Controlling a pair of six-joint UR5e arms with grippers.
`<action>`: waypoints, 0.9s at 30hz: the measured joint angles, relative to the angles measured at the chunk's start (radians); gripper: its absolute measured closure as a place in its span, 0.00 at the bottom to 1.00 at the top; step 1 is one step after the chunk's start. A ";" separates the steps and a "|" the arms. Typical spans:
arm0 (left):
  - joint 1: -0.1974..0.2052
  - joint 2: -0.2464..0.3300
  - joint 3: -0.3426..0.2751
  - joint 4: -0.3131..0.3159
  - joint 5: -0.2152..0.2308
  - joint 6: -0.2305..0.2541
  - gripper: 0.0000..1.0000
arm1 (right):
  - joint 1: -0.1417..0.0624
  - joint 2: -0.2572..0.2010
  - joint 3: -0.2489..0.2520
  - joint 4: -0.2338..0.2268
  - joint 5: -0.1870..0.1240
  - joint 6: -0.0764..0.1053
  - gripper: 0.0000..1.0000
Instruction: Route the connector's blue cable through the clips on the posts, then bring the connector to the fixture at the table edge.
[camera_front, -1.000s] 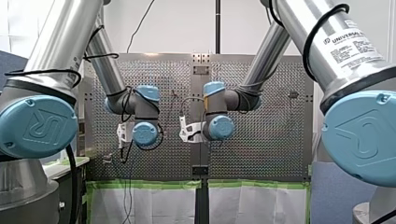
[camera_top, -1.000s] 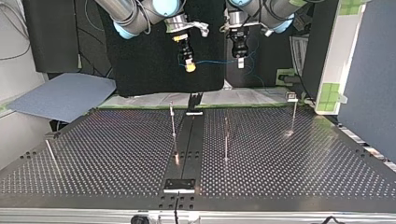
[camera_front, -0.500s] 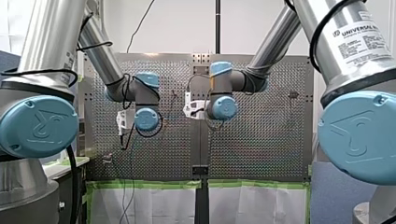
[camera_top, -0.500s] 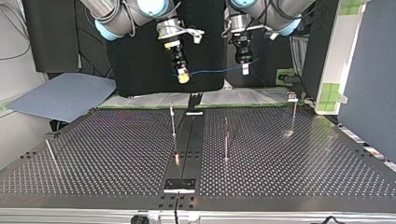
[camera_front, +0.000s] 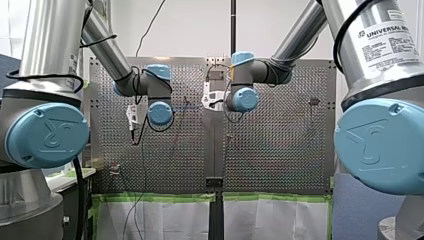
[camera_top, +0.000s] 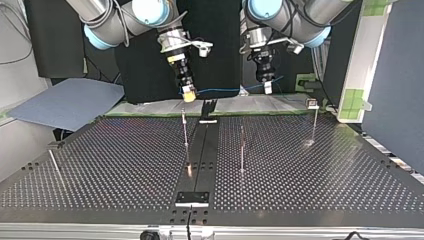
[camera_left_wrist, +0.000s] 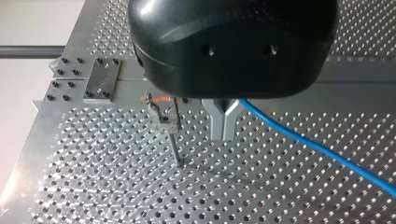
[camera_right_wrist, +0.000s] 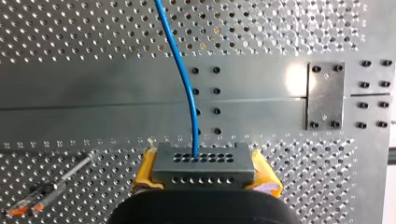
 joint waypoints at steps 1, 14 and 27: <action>0.008 0.000 0.008 -0.008 0.007 0.002 1.00 | -0.004 0.000 -0.001 -0.001 -0.003 0.000 1.00; 0.107 0.000 0.052 -0.036 0.103 0.005 1.00 | -0.049 0.062 -0.027 -0.006 -0.065 0.001 1.00; 0.136 0.000 0.066 -0.054 0.133 0.012 1.00 | -0.074 0.104 -0.113 0.023 -0.090 0.000 1.00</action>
